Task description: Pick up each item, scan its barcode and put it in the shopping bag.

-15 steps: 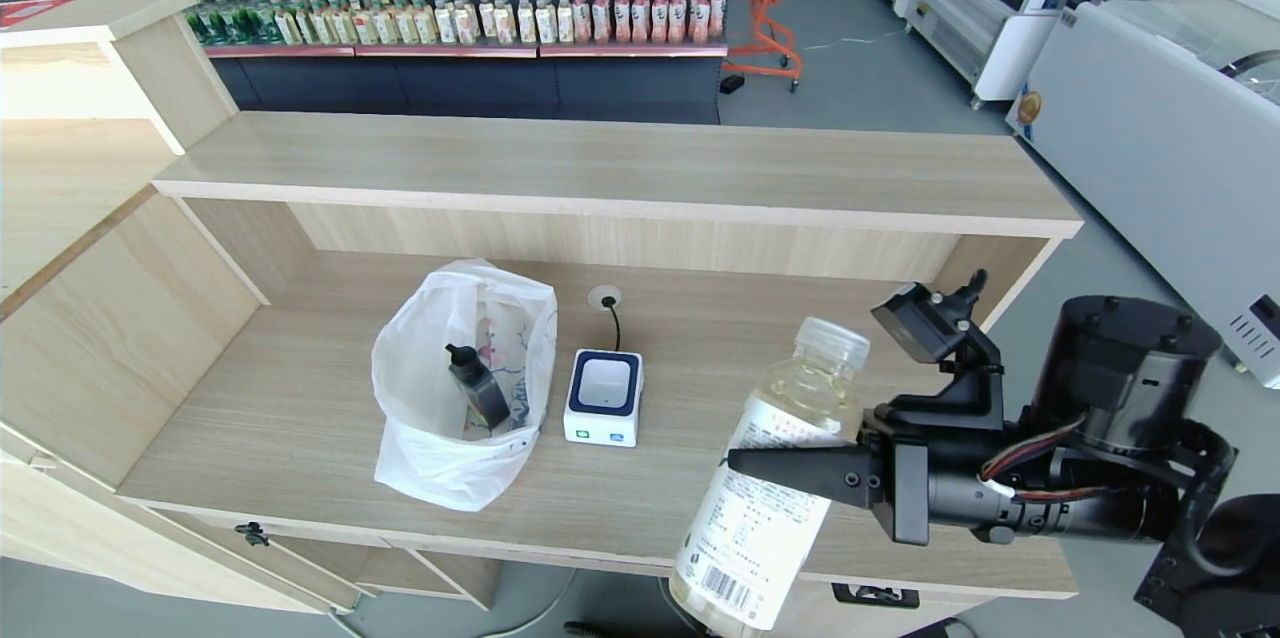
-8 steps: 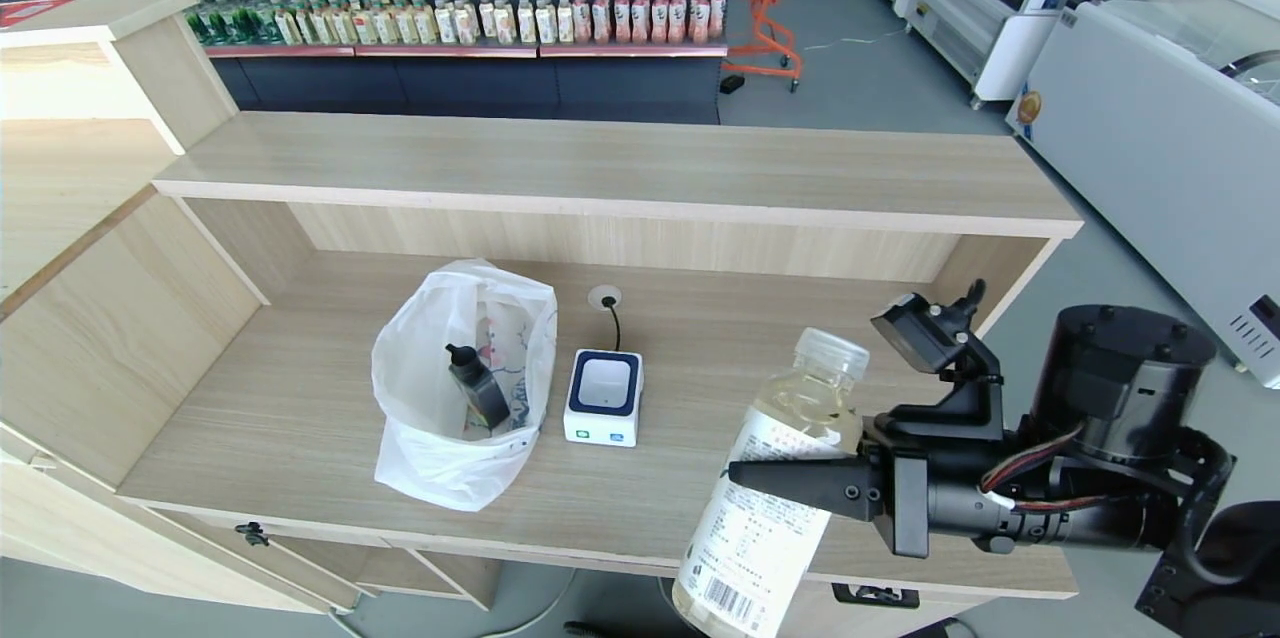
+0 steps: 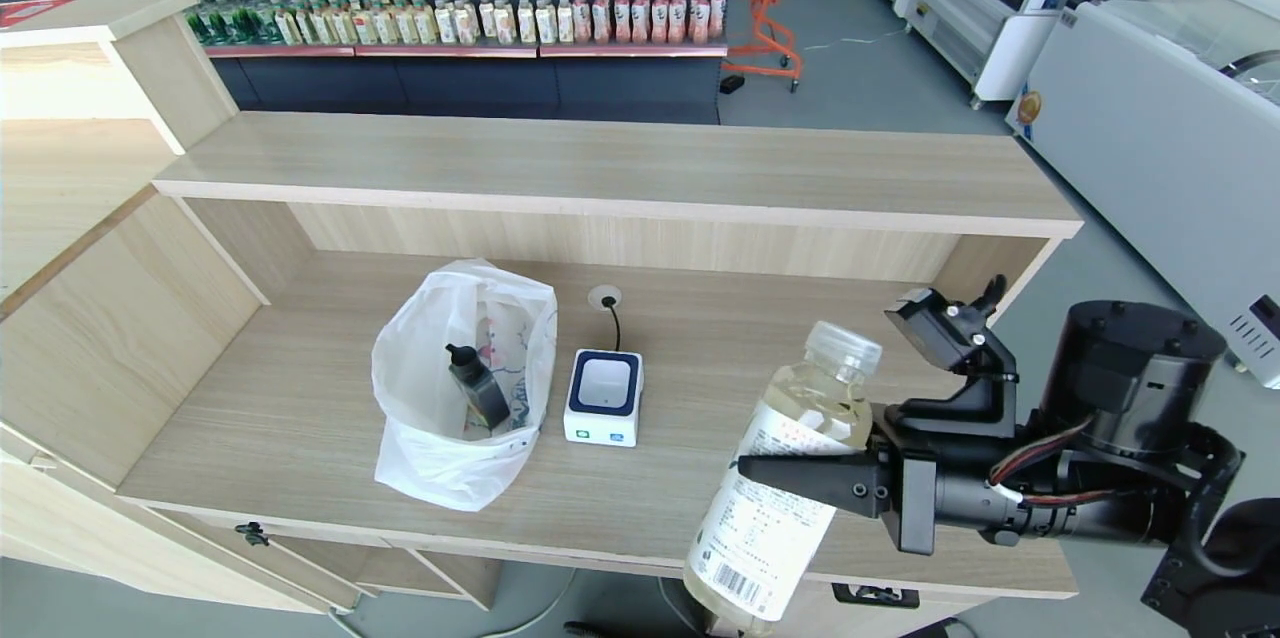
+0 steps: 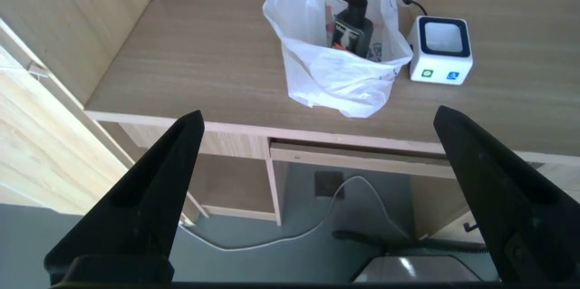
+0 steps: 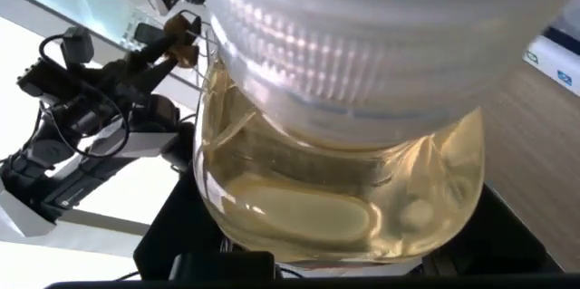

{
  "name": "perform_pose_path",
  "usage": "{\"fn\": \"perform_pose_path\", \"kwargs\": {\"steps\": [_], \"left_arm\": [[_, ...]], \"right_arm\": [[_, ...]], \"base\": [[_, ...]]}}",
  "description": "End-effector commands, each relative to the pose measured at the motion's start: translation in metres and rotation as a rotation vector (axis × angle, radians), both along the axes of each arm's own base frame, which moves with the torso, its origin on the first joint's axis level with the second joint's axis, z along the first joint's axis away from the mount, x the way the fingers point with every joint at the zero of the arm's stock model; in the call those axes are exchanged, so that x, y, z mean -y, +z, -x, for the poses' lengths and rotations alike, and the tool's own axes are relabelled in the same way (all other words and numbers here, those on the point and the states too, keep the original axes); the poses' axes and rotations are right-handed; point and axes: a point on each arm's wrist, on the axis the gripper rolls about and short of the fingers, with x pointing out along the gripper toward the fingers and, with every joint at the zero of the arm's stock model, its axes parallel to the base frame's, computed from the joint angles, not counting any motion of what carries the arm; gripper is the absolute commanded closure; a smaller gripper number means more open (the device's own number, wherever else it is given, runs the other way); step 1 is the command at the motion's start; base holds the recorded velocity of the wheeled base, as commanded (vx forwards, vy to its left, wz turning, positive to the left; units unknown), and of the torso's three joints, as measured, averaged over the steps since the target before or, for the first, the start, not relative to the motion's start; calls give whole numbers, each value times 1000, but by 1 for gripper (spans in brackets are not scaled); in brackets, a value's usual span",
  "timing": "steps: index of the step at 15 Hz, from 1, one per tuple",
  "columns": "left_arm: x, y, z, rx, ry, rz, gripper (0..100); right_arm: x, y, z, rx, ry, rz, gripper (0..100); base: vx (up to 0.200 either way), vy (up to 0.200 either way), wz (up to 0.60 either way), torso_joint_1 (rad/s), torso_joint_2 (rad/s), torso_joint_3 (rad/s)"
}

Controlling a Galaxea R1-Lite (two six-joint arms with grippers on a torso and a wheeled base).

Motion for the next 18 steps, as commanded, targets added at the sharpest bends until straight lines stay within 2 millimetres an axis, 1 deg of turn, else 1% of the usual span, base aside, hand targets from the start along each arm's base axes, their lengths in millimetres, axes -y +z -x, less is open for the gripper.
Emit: {"fn": "perform_pose_path", "kwargs": {"steps": [1, 2, 3, 4, 5, 6, 7, 8, 9, 11, 13, 16, 18], "left_arm": [[0, 0, 0, 0, 1, 0, 0], [0, 0, 0, 0, 1, 0, 0], [0, 0, 0, 0, 1, 0, 0], [0, 0, 0, 0, 1, 0, 0], [0, 0, 0, 0, 1, 0, 0], [0, 0, 0, 0, 1, 0, 0], [0, 0, 0, 0, 1, 0, 0], [0, 0, 0, 0, 1, 0, 0], [0, 0, 0, 0, 1, 0, 0], [0, 0, 0, 0, 1, 0, 0], [0, 0, 0, 0, 1, 0, 0], [0, 0, 0, 0, 1, -5, 0], [0, 0, 0, 0, -1, -5, 0]], "right_arm": [[7, -1, -6, 51, -32, 16, 100], [26, -1, -17, 270, -98, 88, 100], [44, 0, -25, 417, -164, 152, 100], [57, -1, -32, 489, -213, 193, 100], [88, 2, -44, 656, -354, 309, 100], [95, 4, -46, 691, -381, 333, 100], [116, 9, -47, 762, -456, 390, 100], [121, 11, -47, 785, -471, 407, 100], [133, 12, -48, 857, -504, 471, 100], [139, 11, -48, 949, -505, 544, 100], [136, 11, -44, 1026, -479, 584, 100], [135, 18, -39, 1048, -489, 582, 100], [135, 20, -31, 1050, -491, 577, 100]], "base": [[0, 0, 0, 0, 0, 0], [0, 0, 0, 0, 0, 0], [0, 0, 0, 0, 0, 0], [0, 0, 0, 0, 0, 0], [0, 0, 0, 0, 0, 0], [0, 0, 0, 0, 0, 0], [0, 0, 0, 0, 0, 0], [0, 0, 0, 0, 0, 0], [0, 0, 0, 0, 0, 0], [0, 0, 0, 0, 0, 0], [0, 0, 0, 0, 0, 0], [0, 0, 0, 0, 0, 0], [0, 0, 0, 0, 0, 0]]}}
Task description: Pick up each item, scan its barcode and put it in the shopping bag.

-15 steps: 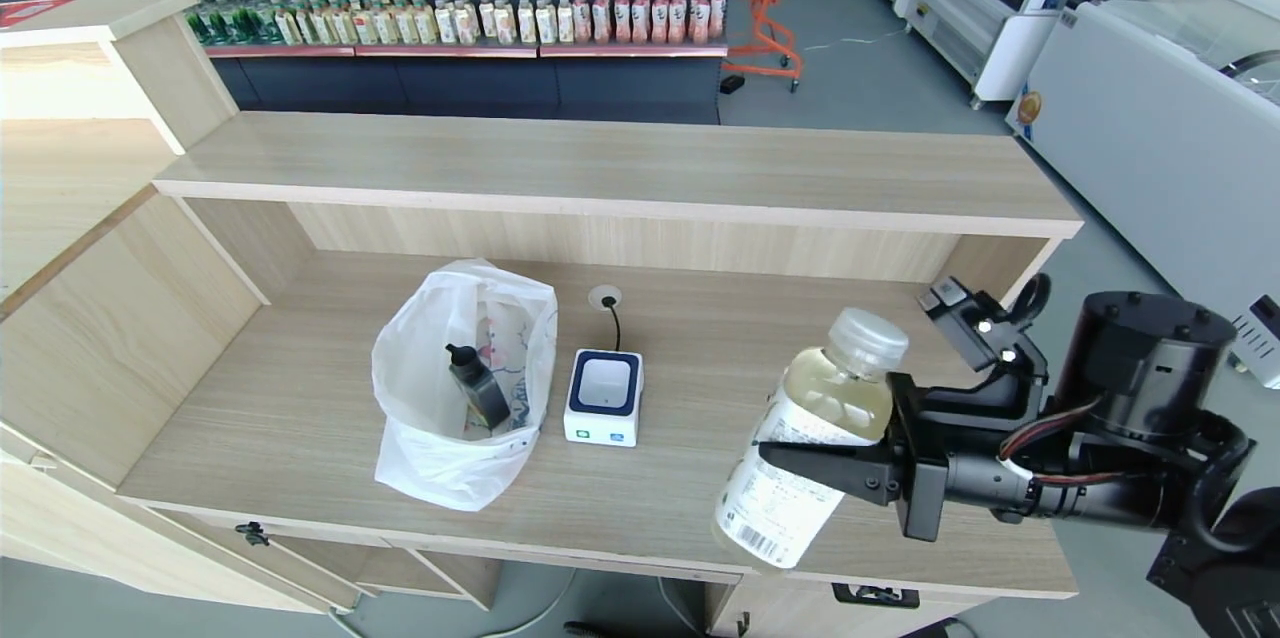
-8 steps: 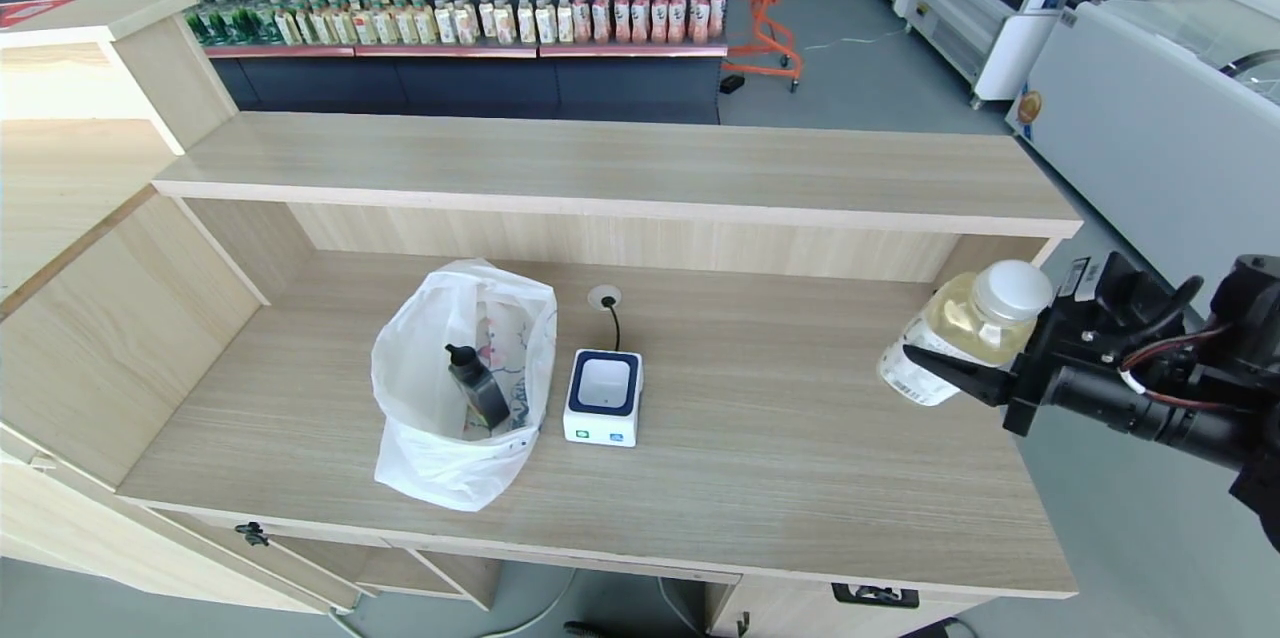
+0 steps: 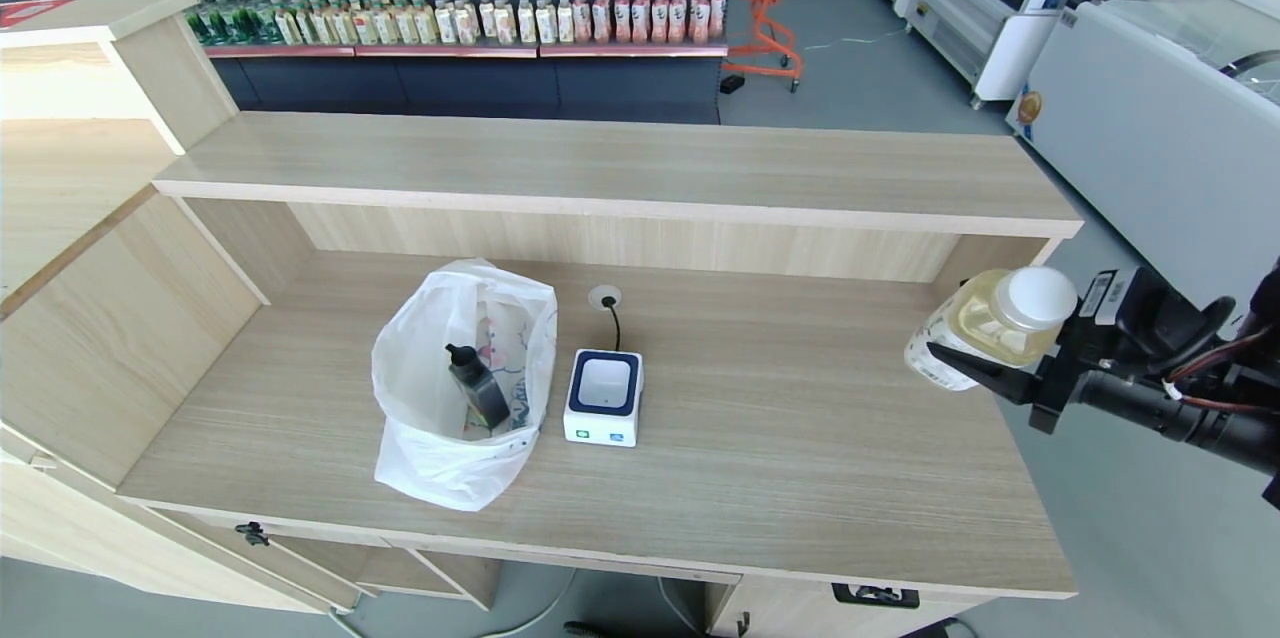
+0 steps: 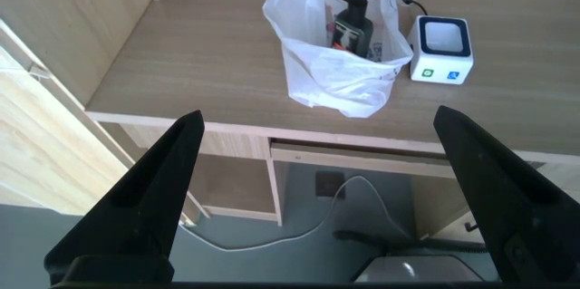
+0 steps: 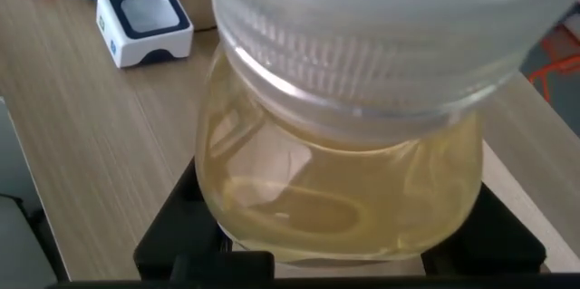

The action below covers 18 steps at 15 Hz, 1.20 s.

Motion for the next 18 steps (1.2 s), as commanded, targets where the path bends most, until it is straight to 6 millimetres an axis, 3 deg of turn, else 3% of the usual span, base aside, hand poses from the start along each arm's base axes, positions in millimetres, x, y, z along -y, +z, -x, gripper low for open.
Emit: {"fn": "perform_pose_path", "kwargs": {"steps": [1, 4, 18], "left_arm": [[0, 0, 0, 0, 1, 2, 0], [0, 0, 0, 0, 1, 2, 0], [0, 0, 0, 0, -1, 1, 0]], "right_arm": [[-2, 5, 11, 19, 7, -2, 100], [-13, 6, 19, -17, 54, -41, 100], [-16, -8, 7, -121, 73, -91, 100]], "base": [[0, 200, 0, 2, 2, -2], [0, 200, 0, 1, 4, 7], [0, 200, 0, 4, 3, 2]]}}
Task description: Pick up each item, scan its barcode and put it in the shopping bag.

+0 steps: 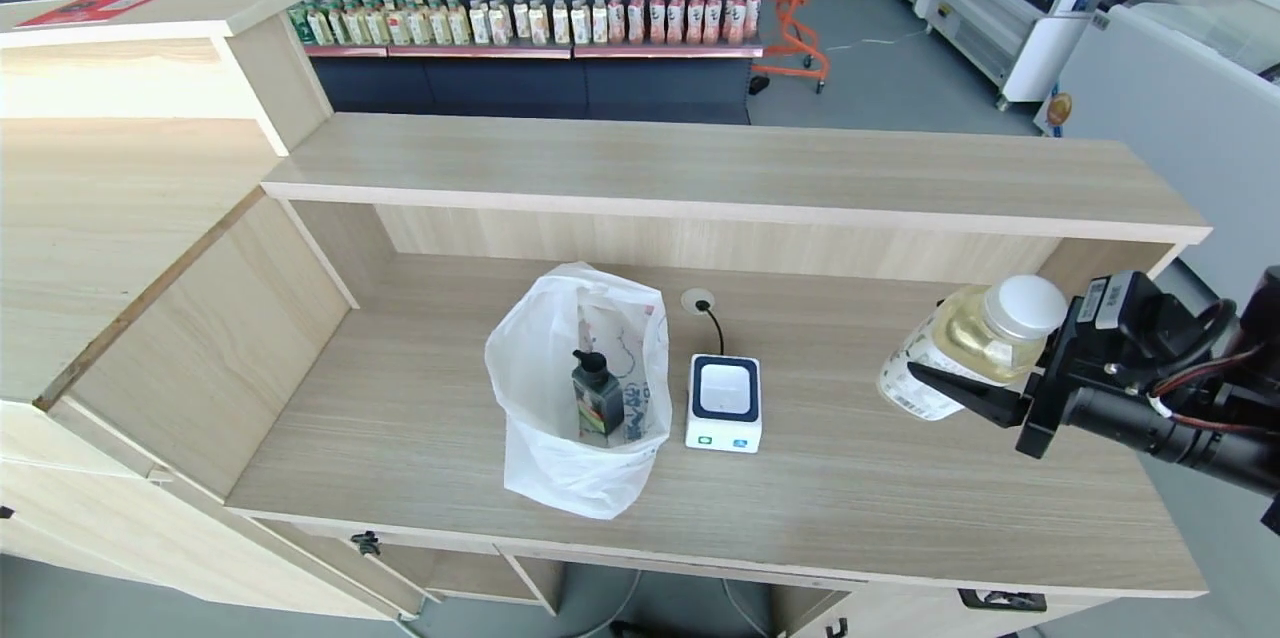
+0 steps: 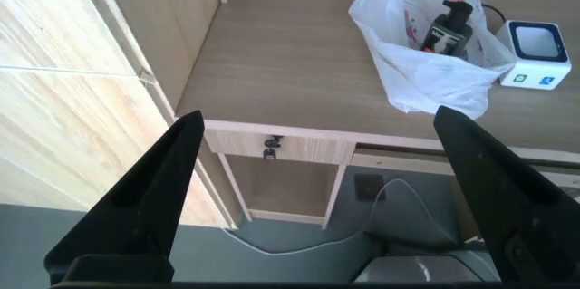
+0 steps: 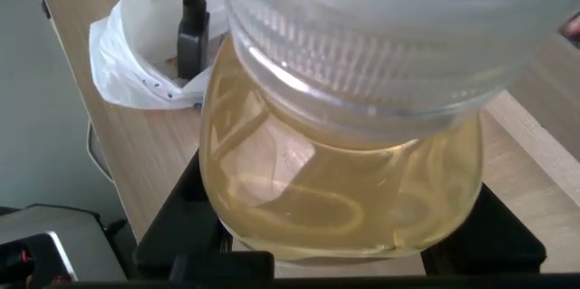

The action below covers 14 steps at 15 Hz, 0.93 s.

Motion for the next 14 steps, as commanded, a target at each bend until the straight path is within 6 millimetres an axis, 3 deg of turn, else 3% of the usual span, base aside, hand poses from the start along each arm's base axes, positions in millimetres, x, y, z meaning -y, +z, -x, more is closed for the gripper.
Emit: {"fn": "perform_pose_path", "kwargs": {"steps": [1, 5, 14], "left_arm": [[0, 0, 0, 0, 0, -1, 0], [0, 0, 0, -1, -1, -1, 0], [0, 0, 0, 0, -1, -2, 0]], "right_arm": [[-1, -4, -3, -15, 13, 1, 100], [0, -9, -5, -33, 20, 3, 100], [1, -35, -26, -76, 12, 13, 100]], "base": [[0, 200, 0, 2, 2, 2], [0, 50, 0, -1, 1, 1], [200, 0, 0, 3, 2, 4]]}}
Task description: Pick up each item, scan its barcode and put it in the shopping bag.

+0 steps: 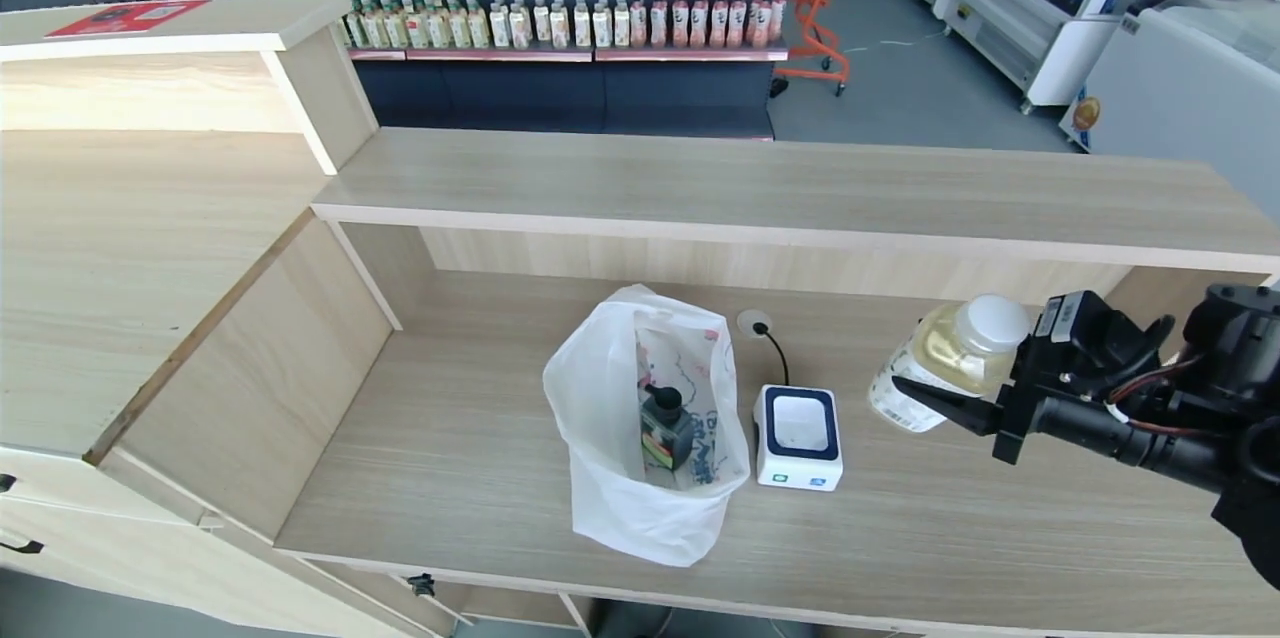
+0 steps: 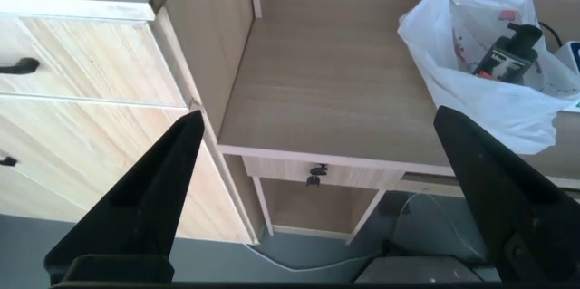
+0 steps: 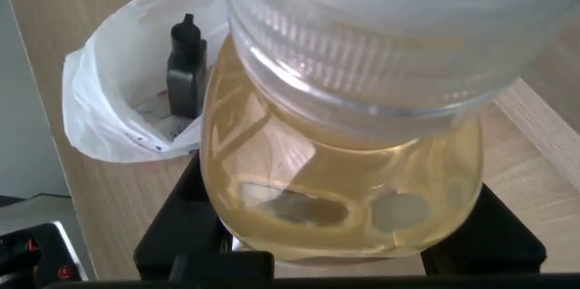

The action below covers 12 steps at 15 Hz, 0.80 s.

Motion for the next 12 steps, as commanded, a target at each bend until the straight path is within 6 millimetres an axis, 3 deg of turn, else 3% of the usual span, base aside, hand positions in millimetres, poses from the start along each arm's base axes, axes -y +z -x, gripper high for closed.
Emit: {"fn": "perform_pose_path", "kwargs": {"steps": [1, 12], "left_arm": [[0, 0, 0, 0, 2, 6, 0], [0, 0, 0, 0, 2, 6, 0]], "right_arm": [[1, -19, -12, -22, 0, 11, 100], [11, -56, -8, 30, 1, 207, 100]], "base": [[0, 0, 0, 0, 0, 0], [0, 0, 0, 0, 0, 0]]}}
